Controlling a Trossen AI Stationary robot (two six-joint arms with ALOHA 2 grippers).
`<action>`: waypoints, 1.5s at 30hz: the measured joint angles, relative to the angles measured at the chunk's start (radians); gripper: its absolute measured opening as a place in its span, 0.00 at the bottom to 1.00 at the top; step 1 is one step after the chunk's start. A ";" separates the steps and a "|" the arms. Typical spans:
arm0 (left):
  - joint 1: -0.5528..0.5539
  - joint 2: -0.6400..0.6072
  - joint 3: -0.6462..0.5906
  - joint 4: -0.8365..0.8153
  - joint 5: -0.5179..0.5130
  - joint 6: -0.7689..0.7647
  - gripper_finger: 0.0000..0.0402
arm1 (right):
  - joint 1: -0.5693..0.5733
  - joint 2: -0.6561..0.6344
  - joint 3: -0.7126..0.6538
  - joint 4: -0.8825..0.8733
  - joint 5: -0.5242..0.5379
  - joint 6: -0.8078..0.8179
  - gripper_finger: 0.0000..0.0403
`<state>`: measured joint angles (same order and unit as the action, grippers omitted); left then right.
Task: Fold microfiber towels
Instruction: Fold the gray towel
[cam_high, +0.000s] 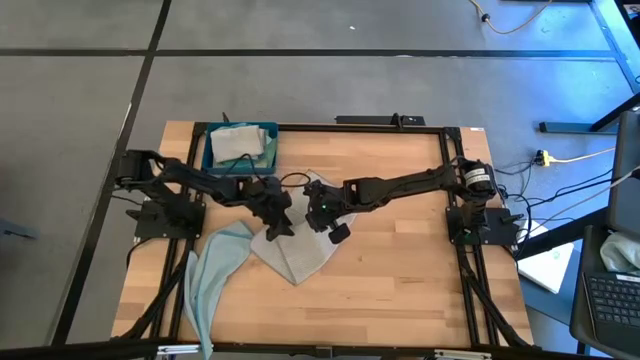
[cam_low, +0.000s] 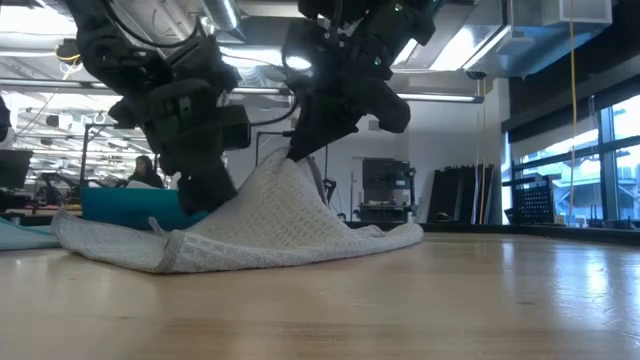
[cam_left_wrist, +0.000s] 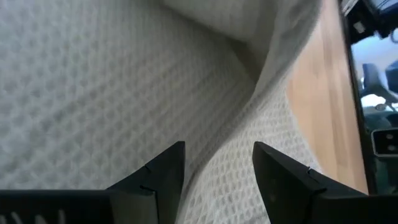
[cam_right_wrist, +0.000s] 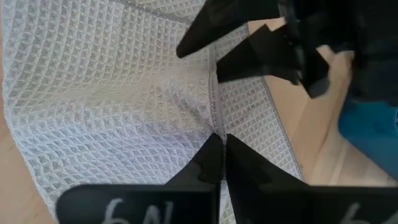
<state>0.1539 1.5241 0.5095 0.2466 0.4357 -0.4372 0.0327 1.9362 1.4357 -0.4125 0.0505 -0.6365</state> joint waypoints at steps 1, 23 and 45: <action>0.000 0.006 0.000 -0.016 0.007 -0.004 0.44 | -0.002 0.000 0.000 -0.001 0.000 0.000 0.06; -0.067 -0.022 0.000 -0.212 0.100 -0.112 0.37 | -0.032 0.000 0.000 -0.035 -0.059 0.014 0.07; -0.175 -0.233 0.000 -0.270 -0.048 -0.364 0.14 | -0.074 0.000 -0.094 0.002 -0.080 0.041 0.10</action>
<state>-0.0211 1.2912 0.5098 -0.0233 0.3872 -0.8008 -0.0413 1.9366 1.3415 -0.4104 -0.0296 -0.5955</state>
